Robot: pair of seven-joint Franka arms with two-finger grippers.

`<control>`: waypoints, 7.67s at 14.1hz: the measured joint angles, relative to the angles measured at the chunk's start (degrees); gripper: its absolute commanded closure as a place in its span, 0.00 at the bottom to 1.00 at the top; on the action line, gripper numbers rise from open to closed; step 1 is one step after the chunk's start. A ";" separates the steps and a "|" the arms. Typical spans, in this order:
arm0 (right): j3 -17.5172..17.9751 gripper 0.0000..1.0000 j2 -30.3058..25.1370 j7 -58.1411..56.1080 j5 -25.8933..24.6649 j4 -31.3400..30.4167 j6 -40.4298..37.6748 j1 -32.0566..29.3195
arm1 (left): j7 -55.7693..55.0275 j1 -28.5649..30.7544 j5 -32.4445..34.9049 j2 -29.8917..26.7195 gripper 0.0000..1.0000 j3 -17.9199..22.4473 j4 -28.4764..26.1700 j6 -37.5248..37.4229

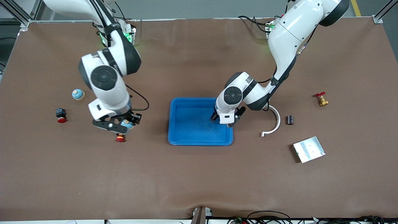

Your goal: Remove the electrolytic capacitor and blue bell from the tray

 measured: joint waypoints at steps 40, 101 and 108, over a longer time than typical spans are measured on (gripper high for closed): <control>0.08 1.00 5.10 -24.05 5.04 -34.89 51.81 -20.18 | 39.39 11.26 2.73 -13.68 1.00 1.72 -1.43 -15.88; -8.69 0.00 -4.42 -37.72 10.89 19.27 -22.44 -12.42 | 68.93 20.20 7.15 -11.27 0.00 1.66 -17.78 9.46; -10.63 0.00 -6.33 -39.25 15.67 19.27 -22.93 -12.77 | 68.96 20.58 7.15 -14.55 0.00 1.46 -13.78 0.15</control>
